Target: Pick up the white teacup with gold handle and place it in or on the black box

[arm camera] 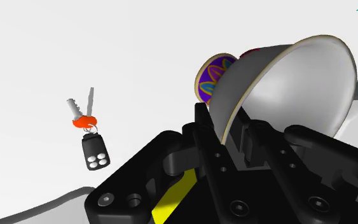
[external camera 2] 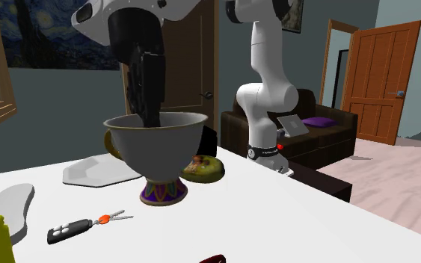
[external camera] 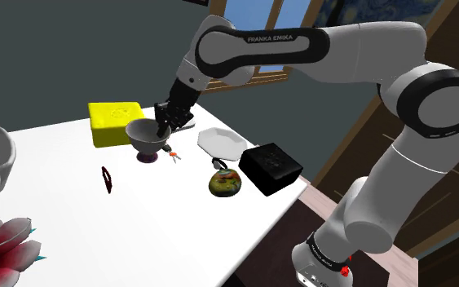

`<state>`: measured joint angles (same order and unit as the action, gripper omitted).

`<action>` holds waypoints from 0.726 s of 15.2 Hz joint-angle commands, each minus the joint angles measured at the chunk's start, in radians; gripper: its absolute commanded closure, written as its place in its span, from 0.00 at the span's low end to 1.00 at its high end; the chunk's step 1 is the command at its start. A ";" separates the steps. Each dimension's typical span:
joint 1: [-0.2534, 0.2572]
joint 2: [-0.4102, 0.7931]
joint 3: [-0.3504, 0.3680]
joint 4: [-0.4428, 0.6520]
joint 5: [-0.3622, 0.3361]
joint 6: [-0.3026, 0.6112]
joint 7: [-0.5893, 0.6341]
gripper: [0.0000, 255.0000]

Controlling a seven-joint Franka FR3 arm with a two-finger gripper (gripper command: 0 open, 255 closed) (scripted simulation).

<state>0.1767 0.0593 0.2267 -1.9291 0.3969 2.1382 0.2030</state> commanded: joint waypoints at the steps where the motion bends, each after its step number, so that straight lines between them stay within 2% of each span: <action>1: -0.002 -0.006 -0.002 0.021 -0.004 -0.026 0.008 1.00; 11: -0.006 -0.026 -0.006 0.129 -0.023 -0.148 0.051 1.00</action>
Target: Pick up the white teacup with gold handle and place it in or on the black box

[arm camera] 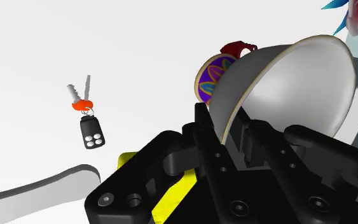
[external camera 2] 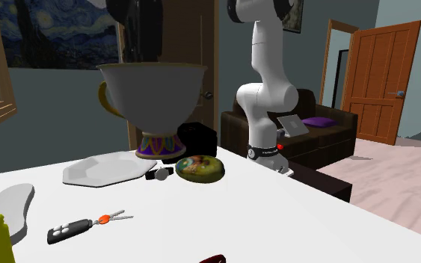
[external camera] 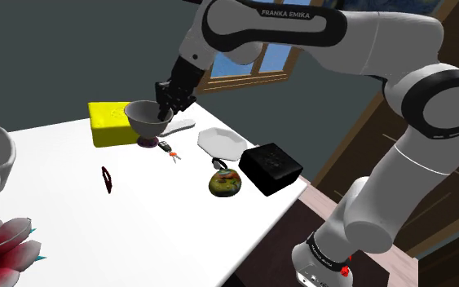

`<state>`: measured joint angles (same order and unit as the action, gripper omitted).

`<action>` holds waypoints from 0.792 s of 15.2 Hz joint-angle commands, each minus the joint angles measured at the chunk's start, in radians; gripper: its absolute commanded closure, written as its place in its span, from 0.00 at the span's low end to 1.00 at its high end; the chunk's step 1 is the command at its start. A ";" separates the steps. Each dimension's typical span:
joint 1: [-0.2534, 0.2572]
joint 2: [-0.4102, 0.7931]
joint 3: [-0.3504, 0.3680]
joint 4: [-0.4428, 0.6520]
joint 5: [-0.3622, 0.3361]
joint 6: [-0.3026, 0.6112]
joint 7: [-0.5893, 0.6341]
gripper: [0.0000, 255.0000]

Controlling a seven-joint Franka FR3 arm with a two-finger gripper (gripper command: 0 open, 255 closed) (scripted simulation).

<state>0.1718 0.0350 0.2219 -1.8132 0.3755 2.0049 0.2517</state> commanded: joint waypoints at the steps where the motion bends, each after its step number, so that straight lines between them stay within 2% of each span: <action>1: -0.002 -0.002 -0.002 0.017 -0.002 -0.018 0.004 1.00; 7: -0.045 -0.210 -0.055 -0.198 0.050 -0.049 -0.106 1.00; 12: -0.075 -0.370 -0.114 -0.341 0.061 -0.100 -0.187 1.00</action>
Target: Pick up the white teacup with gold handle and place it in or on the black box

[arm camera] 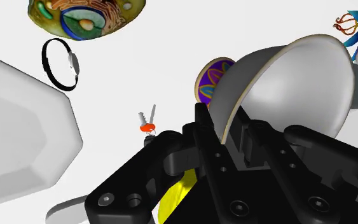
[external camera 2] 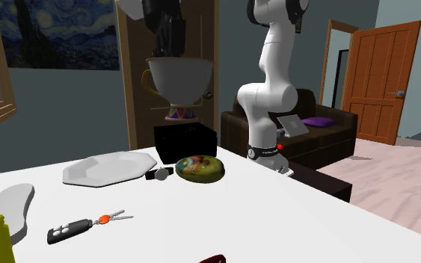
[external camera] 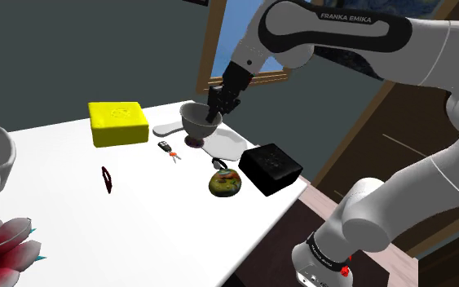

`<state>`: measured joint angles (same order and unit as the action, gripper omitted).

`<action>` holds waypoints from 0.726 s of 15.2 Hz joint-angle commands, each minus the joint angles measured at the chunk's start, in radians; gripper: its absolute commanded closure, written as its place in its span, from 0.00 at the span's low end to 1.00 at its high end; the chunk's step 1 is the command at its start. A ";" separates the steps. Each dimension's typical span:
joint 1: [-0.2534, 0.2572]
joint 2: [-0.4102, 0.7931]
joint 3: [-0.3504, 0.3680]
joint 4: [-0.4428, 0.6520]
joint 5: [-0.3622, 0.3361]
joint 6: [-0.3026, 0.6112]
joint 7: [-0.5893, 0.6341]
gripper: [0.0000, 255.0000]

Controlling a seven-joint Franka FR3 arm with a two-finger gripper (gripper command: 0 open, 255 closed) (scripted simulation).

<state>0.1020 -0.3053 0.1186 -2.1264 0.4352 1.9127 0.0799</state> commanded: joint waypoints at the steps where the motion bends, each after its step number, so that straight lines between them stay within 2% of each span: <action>1: -0.011 -0.060 -0.024 -0.053 0.000 -0.020 -0.031 1.00; 11: -0.087 -0.336 -0.173 -0.240 -0.071 -0.176 -0.176 1.00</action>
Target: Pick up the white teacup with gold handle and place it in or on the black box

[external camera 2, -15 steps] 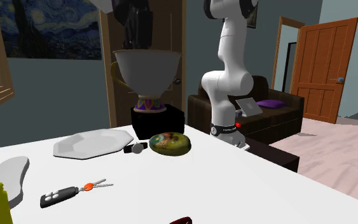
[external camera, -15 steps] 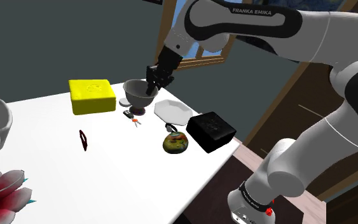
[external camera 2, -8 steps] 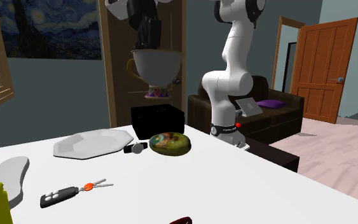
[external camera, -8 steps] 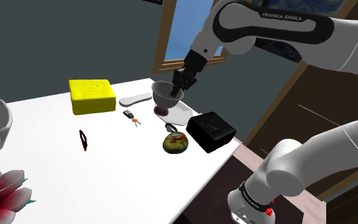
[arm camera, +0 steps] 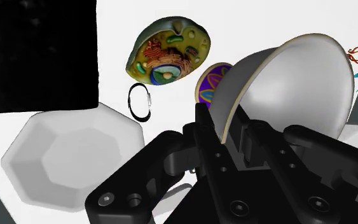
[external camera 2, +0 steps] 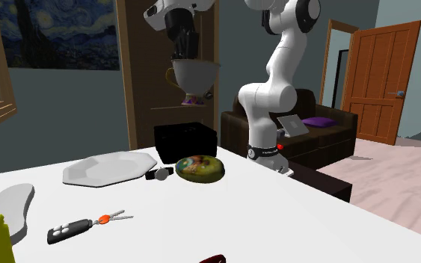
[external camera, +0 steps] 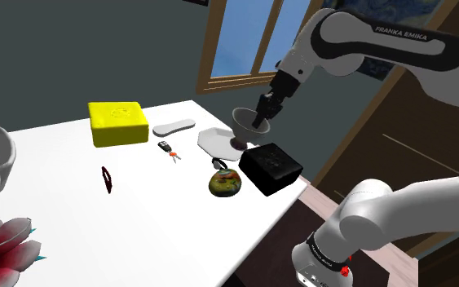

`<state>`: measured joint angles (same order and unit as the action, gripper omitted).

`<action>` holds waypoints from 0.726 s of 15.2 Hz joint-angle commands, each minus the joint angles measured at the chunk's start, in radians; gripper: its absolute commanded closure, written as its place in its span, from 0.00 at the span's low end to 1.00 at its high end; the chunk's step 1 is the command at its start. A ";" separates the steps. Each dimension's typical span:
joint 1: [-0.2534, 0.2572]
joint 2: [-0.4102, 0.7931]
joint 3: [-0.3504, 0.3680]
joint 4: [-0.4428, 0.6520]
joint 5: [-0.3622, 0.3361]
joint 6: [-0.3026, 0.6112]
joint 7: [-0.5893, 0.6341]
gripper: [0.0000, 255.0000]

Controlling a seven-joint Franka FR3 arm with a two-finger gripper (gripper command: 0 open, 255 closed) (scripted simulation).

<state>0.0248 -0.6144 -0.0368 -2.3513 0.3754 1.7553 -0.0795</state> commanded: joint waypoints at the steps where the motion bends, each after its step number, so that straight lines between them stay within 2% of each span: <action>1: -0.019 -0.050 -0.035 -0.027 -0.024 -0.037 -0.031 1.00; 11: -0.124 -0.234 -0.220 -0.079 -0.182 -0.229 -0.191 1.00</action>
<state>-0.0879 -0.8273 -0.2394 -2.4261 0.2107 1.5482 -0.2556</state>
